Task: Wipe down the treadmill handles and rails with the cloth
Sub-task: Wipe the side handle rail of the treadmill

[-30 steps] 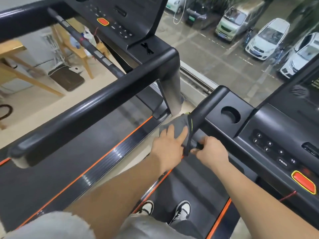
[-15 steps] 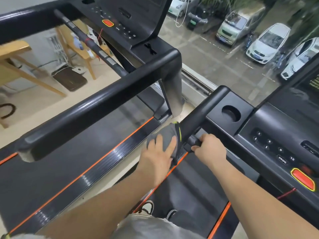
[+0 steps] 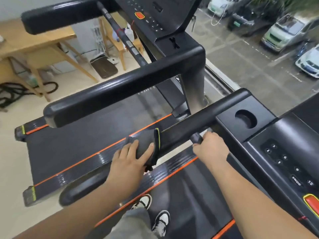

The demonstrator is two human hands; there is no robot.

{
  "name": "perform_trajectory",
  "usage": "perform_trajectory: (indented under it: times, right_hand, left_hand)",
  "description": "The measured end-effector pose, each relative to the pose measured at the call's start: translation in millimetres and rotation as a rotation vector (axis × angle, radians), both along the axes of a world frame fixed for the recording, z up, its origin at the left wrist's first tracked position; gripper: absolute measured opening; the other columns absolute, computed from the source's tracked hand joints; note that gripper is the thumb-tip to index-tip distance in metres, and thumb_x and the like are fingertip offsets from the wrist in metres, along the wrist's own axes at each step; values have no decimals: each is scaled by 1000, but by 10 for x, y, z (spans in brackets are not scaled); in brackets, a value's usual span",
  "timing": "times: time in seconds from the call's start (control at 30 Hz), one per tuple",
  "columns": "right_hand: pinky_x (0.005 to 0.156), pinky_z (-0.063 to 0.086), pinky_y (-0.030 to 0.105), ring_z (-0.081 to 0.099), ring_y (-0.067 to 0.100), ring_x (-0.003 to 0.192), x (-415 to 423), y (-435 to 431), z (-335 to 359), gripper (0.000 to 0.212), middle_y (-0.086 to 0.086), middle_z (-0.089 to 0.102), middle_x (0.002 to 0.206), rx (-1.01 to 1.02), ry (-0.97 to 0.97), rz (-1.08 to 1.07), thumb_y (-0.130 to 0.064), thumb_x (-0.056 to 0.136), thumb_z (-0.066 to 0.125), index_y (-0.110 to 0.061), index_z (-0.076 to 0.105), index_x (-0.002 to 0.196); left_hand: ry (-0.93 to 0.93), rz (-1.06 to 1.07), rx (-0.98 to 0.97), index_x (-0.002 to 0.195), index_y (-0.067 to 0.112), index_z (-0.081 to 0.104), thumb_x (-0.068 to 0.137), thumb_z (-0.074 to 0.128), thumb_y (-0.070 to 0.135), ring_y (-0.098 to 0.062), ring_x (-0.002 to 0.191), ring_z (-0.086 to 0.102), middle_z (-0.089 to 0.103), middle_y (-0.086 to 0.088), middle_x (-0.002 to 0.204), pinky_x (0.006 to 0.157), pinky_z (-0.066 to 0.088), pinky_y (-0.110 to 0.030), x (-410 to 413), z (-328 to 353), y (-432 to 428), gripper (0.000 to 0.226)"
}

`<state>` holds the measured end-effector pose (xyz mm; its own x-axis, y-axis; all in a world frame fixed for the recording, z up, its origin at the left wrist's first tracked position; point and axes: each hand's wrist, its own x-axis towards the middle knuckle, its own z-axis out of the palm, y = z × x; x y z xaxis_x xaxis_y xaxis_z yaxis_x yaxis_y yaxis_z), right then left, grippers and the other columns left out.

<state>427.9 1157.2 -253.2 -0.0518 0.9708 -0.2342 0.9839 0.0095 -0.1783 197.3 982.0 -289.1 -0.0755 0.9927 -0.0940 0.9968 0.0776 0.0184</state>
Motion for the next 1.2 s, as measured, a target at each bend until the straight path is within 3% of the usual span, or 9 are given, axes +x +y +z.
perform_trajectory:
  times: [0.2,0.33,0.5,0.57,0.7,0.83,1.0,1.1,1.2]
  right_hand:
    - [74,47,37,60,33,103,70,-157,131,32,9,61,105,-69,-38,91,-44,91,66,-16,50,93]
    - [79,52,40,58,29,105,21,-463,240,18,1,59,107,39,138,124,-32,89,65,-18,59,99]
    - [107,36,22,56,21,126,-564,-956,180,50,2,57,142,-5,424,257,-20,94,68,-11,58,142]
    - [113,34,24,53,24,132,-836,-1120,125,52,6,54,146,-1,434,301,-13,92,66,-8,56,143]
    - [125,25,44,30,38,150,-1152,-1444,4,73,21,43,155,100,281,279,-7,74,53,-1,49,147]
    - [128,13,35,9,30,158,-1259,-1729,18,88,17,17,168,14,299,262,0,75,57,-3,30,158]
    - [127,17,33,11,19,158,-1325,-1949,46,85,5,22,169,35,350,351,5,79,52,-11,31,160]
    - [127,20,33,12,16,158,-1405,-2064,18,86,3,22,169,6,421,417,5,76,51,-10,34,158]
    - [127,16,28,14,19,157,-1533,-2094,130,88,2,24,165,-42,444,512,1,72,49,-4,31,158]
  left_hand:
    - [-55,51,-31,162,40,2,102,49,50,-34,137,36,26,-14,158,107,37,-50,513,238,648,77]
    - [-64,-52,11,155,34,38,82,77,31,-36,128,49,45,-20,151,97,48,-49,285,196,309,83]
    - [-98,-83,63,149,33,49,65,90,32,-40,117,60,54,-19,140,85,56,-47,-431,55,-564,93]
    - [-105,-59,51,150,36,44,69,88,42,-37,112,61,55,-18,137,80,57,-47,-545,78,-637,92]
    - [-198,43,-90,160,47,5,98,51,52,-34,134,40,32,-11,154,100,46,-49,-377,231,-273,77]
    - [-196,-6,-39,160,43,12,96,58,44,-35,139,36,28,-13,161,104,41,-51,-441,184,-415,80]
    - [-98,-142,75,154,35,38,63,83,27,-40,134,48,43,-20,154,102,47,-54,-883,-109,-1294,102]
    - [-93,-140,74,158,38,24,79,73,38,-37,132,47,38,-18,157,92,48,-49,-922,-32,-1156,93]
    - [-212,-49,-9,159,38,16,97,54,45,-34,137,36,25,-12,161,101,43,-47,-772,196,-772,73]
